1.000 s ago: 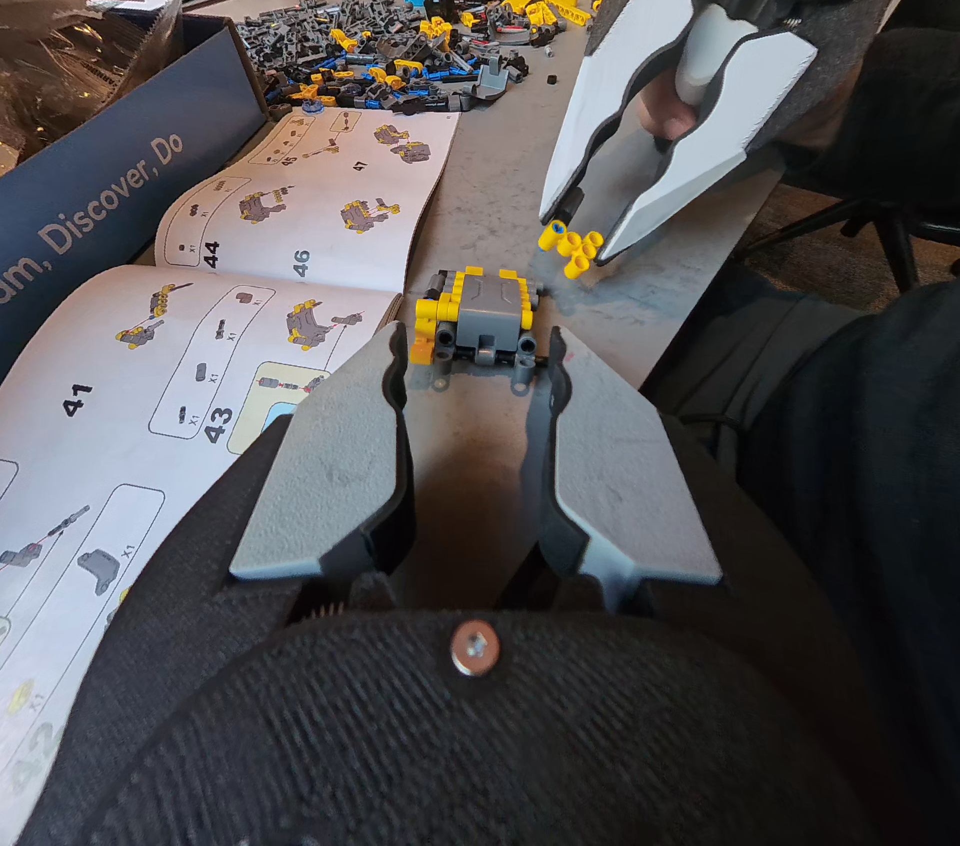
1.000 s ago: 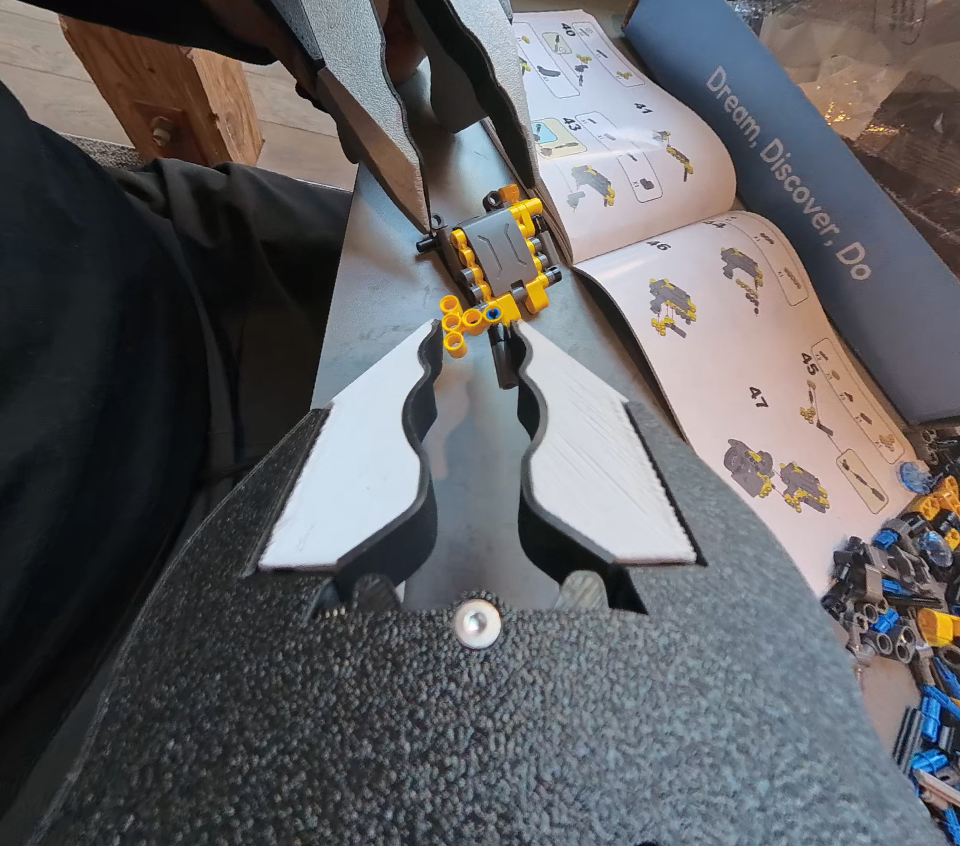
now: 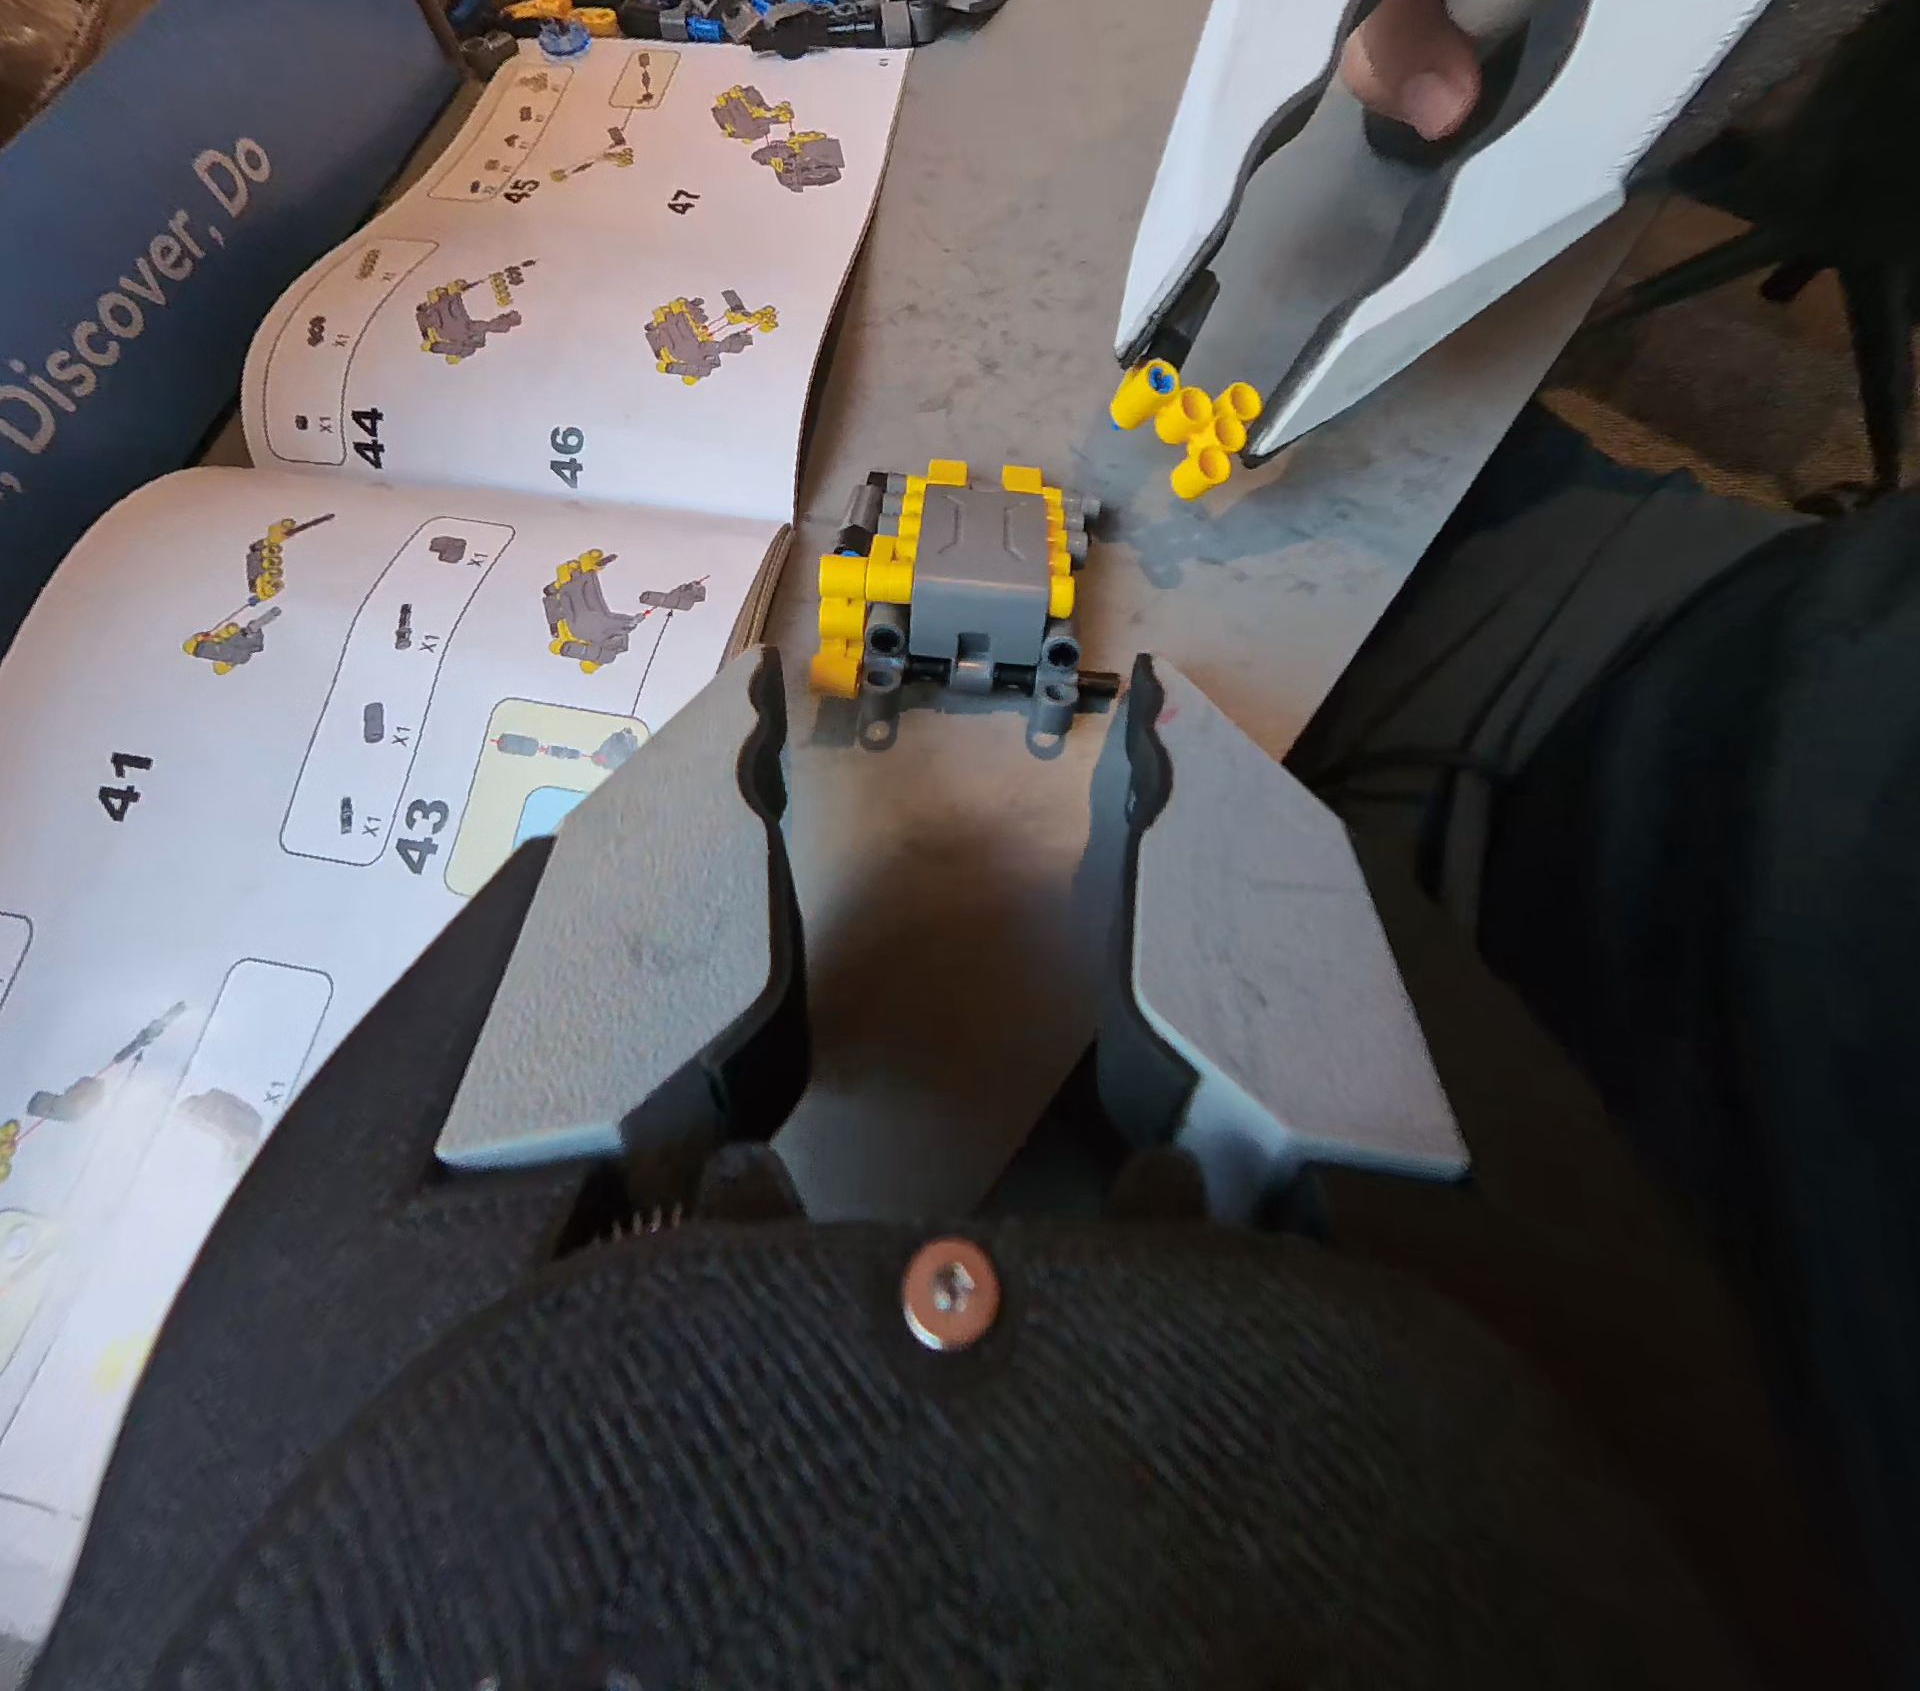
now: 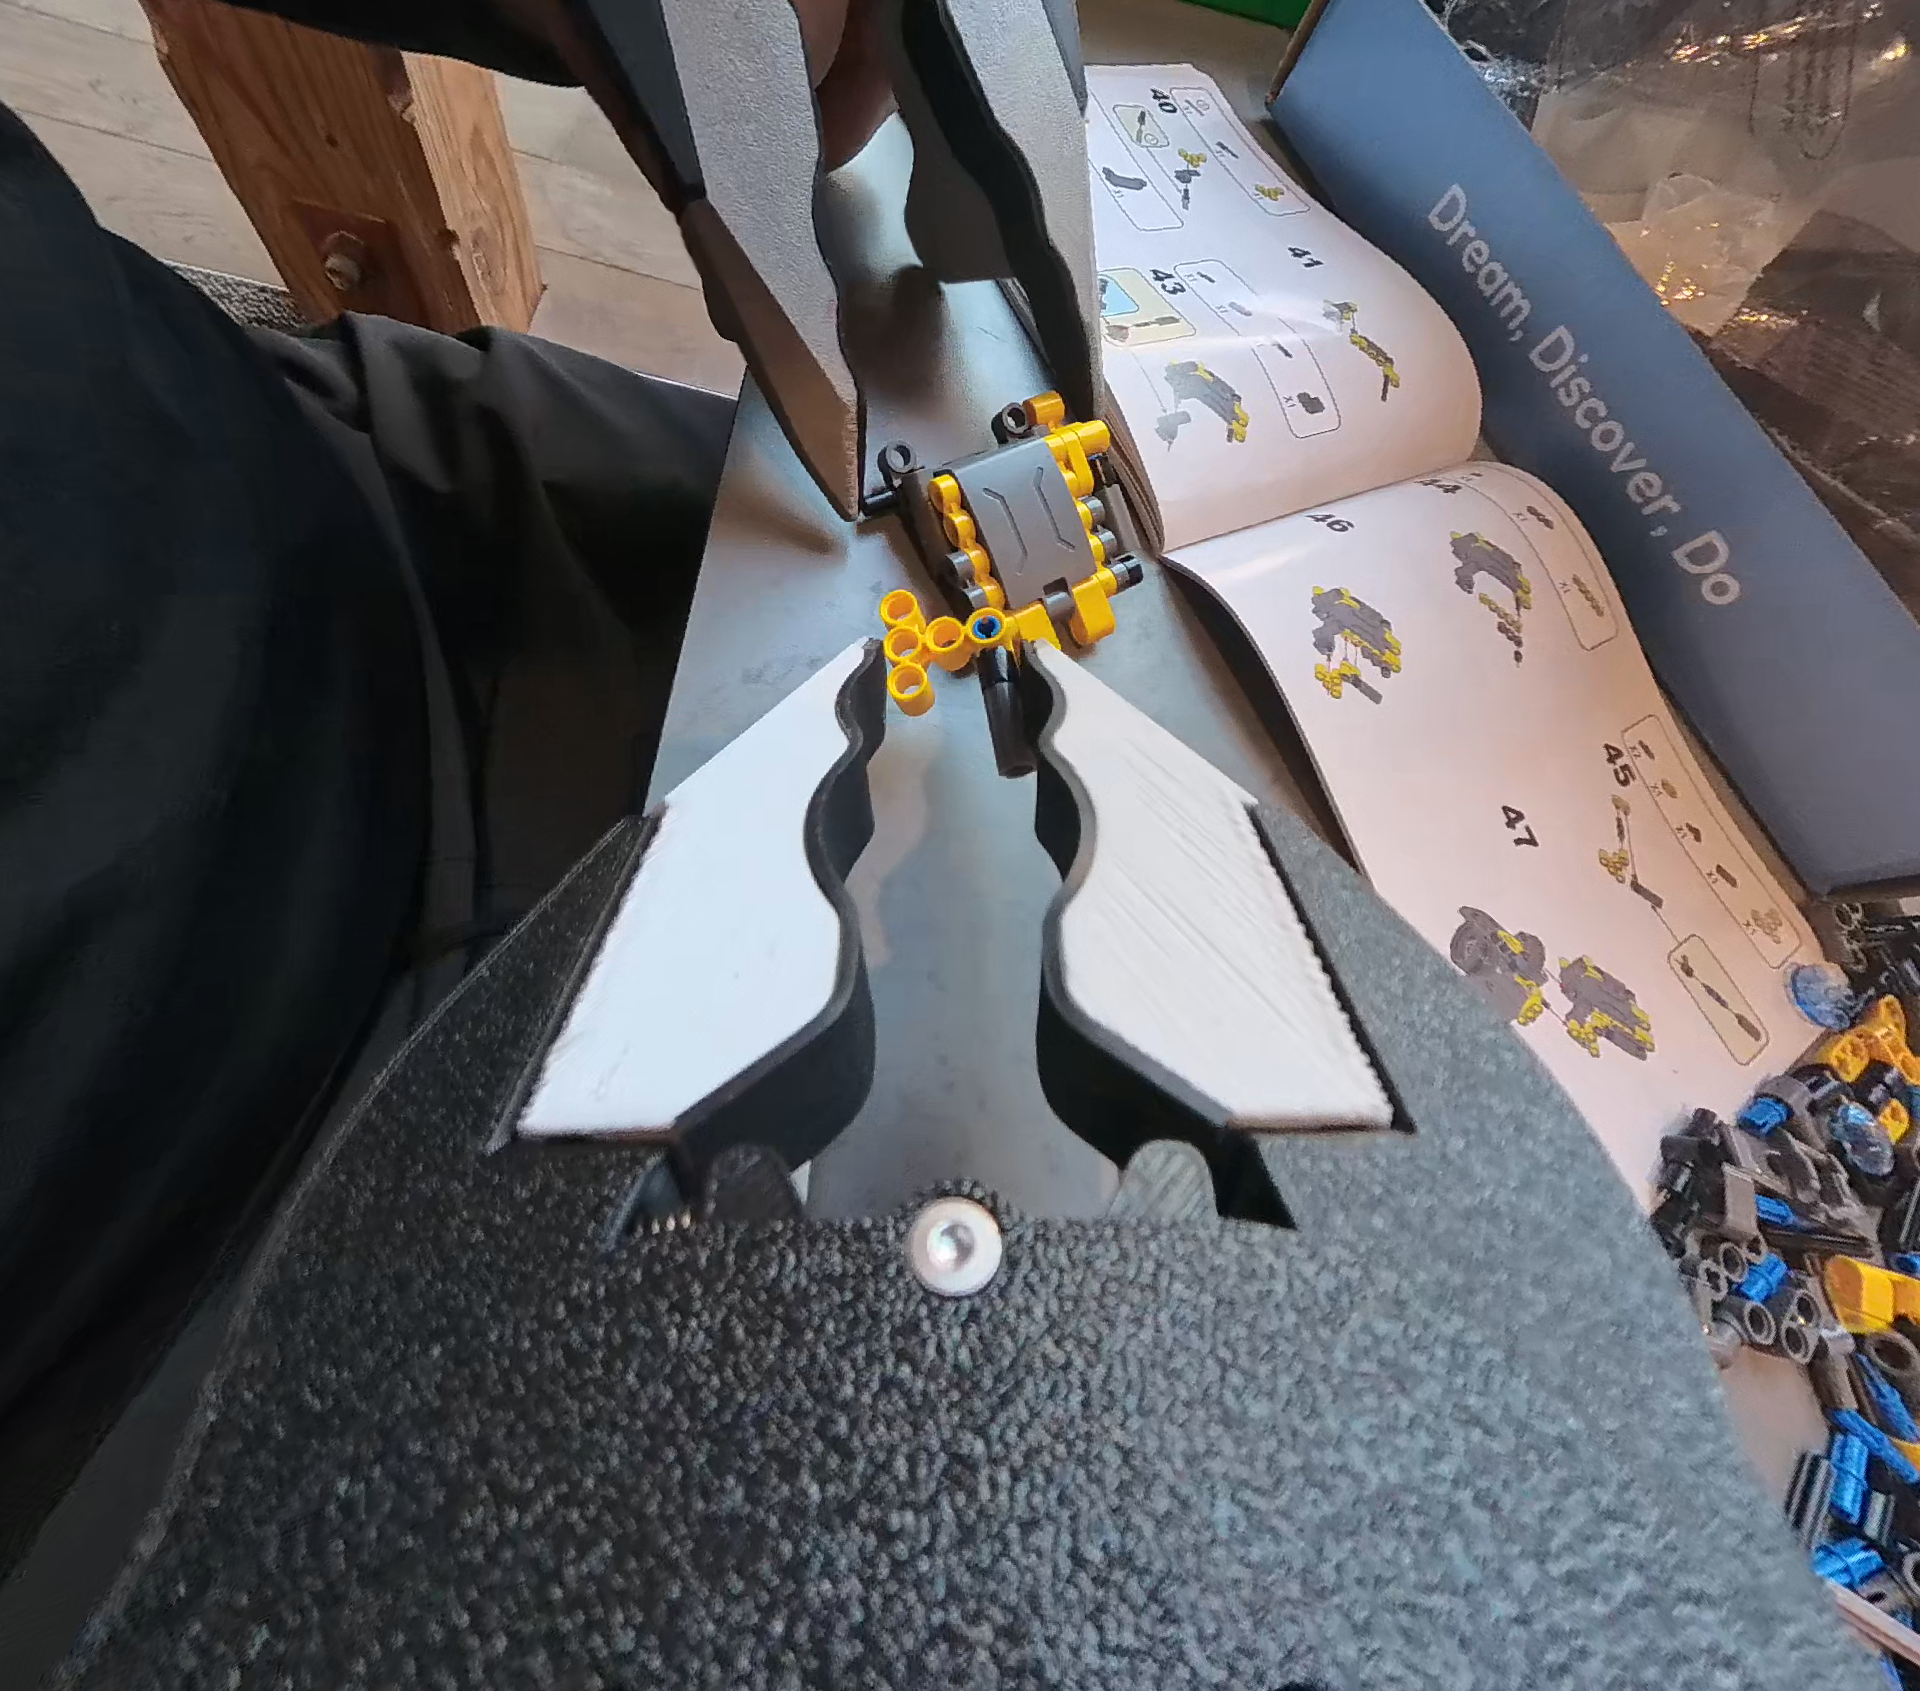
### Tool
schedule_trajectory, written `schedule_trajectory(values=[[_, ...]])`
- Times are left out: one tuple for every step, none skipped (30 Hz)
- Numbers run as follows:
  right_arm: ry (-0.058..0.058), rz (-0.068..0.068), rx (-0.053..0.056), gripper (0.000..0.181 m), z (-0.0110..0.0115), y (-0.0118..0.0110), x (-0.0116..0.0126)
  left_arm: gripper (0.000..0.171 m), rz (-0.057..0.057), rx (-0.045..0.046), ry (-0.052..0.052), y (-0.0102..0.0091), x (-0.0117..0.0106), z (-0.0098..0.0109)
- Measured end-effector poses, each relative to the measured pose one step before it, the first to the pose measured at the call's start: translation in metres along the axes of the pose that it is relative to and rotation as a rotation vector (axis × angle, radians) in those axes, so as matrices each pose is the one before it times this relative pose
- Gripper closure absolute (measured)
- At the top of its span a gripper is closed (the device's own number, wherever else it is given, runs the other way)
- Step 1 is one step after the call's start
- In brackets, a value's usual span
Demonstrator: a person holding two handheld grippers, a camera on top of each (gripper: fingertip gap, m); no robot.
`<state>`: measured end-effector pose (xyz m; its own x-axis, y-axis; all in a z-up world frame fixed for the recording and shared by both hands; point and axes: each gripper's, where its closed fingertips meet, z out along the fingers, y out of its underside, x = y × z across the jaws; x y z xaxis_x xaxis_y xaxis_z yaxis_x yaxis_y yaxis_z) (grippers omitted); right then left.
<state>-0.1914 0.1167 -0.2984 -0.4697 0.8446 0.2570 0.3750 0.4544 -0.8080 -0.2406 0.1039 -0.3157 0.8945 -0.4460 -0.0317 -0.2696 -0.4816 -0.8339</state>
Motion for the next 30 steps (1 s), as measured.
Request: schedule_trajectory(values=[[-0.0015, -0.0022, -0.0013, 0.157, 0.00013, 0.00016, -0.00045, 0.108, -0.0093, 0.00538, 0.0059, -0.00073, 0.00013, -0.00014], [-0.0007, -0.0021, -0.0013, 0.157, 0.00013, 0.00016, -0.00033, 0.108, -0.0064, 0.00389, 0.0044, -0.00058, 0.00016, -0.00002], [0.0002, -0.0022, -0.0011, 0.157, 0.00014, 0.00013, -0.0002, 0.108, -0.0023, 0.00148, 0.0002, -0.00026, -0.00012, 0.00001], [-0.0003, -0.0019, -0.0014, 0.157, 0.0002, 0.00014, -0.00025, 0.109, 0.0023, 0.00122, -0.0023, 0.00001, -0.00017, -0.00001], [-0.0005, -0.0014, -0.0017, 0.157, 0.0001, 0.00014, -0.0002, 0.109, 0.0044, 0.00226, -0.0037, -0.00012, -0.00015, 0.00002], [0.0001, -0.0011, -0.0016, 0.157, 0.00016, 0.00021, -0.00016, 0.109, 0.005, 0.00273, -0.0039, 0.00005, -0.00005, 0.00004], [0.0004, -0.0006, -0.0014, 0.157, 0.00017, 0.0001, 0.0, 0.11, 0.0054, 0.00261, -0.0037, 0.00005, -0.00009, -0.00014], [0.0006, -0.0001, -0.0009, 0.157, 0.00007, 0.00017, 0.00011, 0.11, 0.0044, 0.00229, -0.0035, -0.00003, 0.00002, 0.00002], [0.0007, 0.0001, 0.0001, 0.157, 0.00001, -0.00001, 0.00009, 0.11, 0.003, 0.0008, -0.0027, 0.00001, -0.0001, 0.00002], [0.0, 0.0004, 0.0005, 0.157, 0.00001, -0.00002, 0.00005, 0.11, 0.0014, -0.00059, -0.0007, 0.00013, 0.00012, 0.00004], [-0.0006, 0.0009, 0.0002, 0.157, -0.00007, -0.00007, -0.00004, 0.11, -0.0017, -0.00215, 0.0005, 0.00003, 0.00001, 0.0001], [-0.0008, 0.0011, 0.0001, 0.157, 0.00003, 0.00005, 0.00003, 0.11, -0.0044, -0.00245, 0.0012, 0.0, -0.00016, 0.00004], [-0.0012, 0.0008, 0.0002, 0.157, -0.00002, -0.00005, 0.00002, 0.11, -0.0062, -0.00176, 0.003, -0.00002, -0.00004, -0.00002], [-0.0009, 0.0004, 0.0002, 0.157, 0.00001, -0.00003, -0.00015, 0.11, -0.0062, -0.00041, 0.0032, -0.00023, -0.00006, -0.00009], [-0.0002, -0.0001, 0.0004, 0.157, -0.00005, -0.00002, -0.00008, 0.11, -0.0063, 0.00052, 0.0022, -0.0002, -0.00024, -0.00009], [-0.0001, -0.0002, 0.0006, 0.157, -0.00004, -0.00005, -0.00004, 0.11, -0.0061, 0.00137, 0.0017, -0.00026, -0.00037, -0.00014], [-0.0006, 0.0, 0.0005, 0.157, -0.00012, -0.00007, -0.00002, 0.111, -0.0049, 0.00254, 0.0007, -0.00036, -0.00042, -0.00018], [-0.0004, 0.0002, 0.0005, 0.157, -0.00004, -0.00003, -0.00011, 0.111, -0.002, 0.00209, 0.0014, -0.00013, -0.00007, -0.00011], [-0.0002, -0.0004, 0.0009, 0.157, -0.00007, -0.00016, -0.00002, 0.111, 0.0003, 0.00134, 0.0007, -0.00007, 0.00007, -0.0001], [-0.0002, -0.0008, 0.0006, 0.157, -0.00009, -0.00006, -0.00015, 0.111, 0.0014, 0.00072, -0.0002, 0.00001, 0.00001, 0.00006], [-0.0004, -0.0006, 0.0, 0.157, -0.00005, -0.00001, -0.00014, 0.111, 0.0036, -0.00068, 0.0008, 0.00018, 0.00031, 0.0], [-0.0003, -0.0003, -0.0003, 0.157, 0.00009, -0.00005, -0.00006, 0.11, 0.0058, -0.0025, 0.0038, 0.00036, 0.00084, -0.00002], [-0.0001, -0.0003, -0.0001, 0.157, -0.00009, 0.00005, -0.00004, 0.109, 0.0042, -0.00321, 0.0003, 0.00053, 0.0002, -0.00018], [0.0002, -0.0004, 0.0004, 0.157, -0.00003, -0.00006, -0.00008, 0.109, 0.002, -0.00373, -0.0008, 0.00042, -0.00012, -0.00011], [0.0003, -0.0003, 0.0007, 0.157, -0.00003, -0.00006, 0.00002, 0.109, 0.0031, -0.00697, 0.0005, 0.00096, -0.00024, -0.00029], [0.0003, 0.0, 0.0006, 0.157, -0.0002, -0.00005, 0.00006, 0.109, 0.0048, -0.00815, 0.0004, 0.00111, -0.00042, -0.00054], [0.0001, 0.0, 0.0005, 0.157, -0.00005, -0.00003, -0.00003, 0.108, 0.004, -0.00557, -0.0015, 0.00095, -0.00094, -0.00082], [0.0, -0.0001, 0.0004, 0.157, 0.00003, -0.00005, 0.00001, 0.109, 0.0031, -0.00287, 0.0004, 0.0004, -0.00066, -0.0009], [0.0001, -0.0001, 0.0001, 0.157, -0.00013, -0.00006, 0.0, 0.109, 0.0021, -0.00095, -0.0001, 0.00005, -0.00076, -0.00116], [0.0003, -0.0003, 0.0001, 0.157, -0.00004, -0.00003, -0.00007, 0.109, 0.0032, 0.00368, 0.0008, -0.00074, -0.00054, -0.00135]])
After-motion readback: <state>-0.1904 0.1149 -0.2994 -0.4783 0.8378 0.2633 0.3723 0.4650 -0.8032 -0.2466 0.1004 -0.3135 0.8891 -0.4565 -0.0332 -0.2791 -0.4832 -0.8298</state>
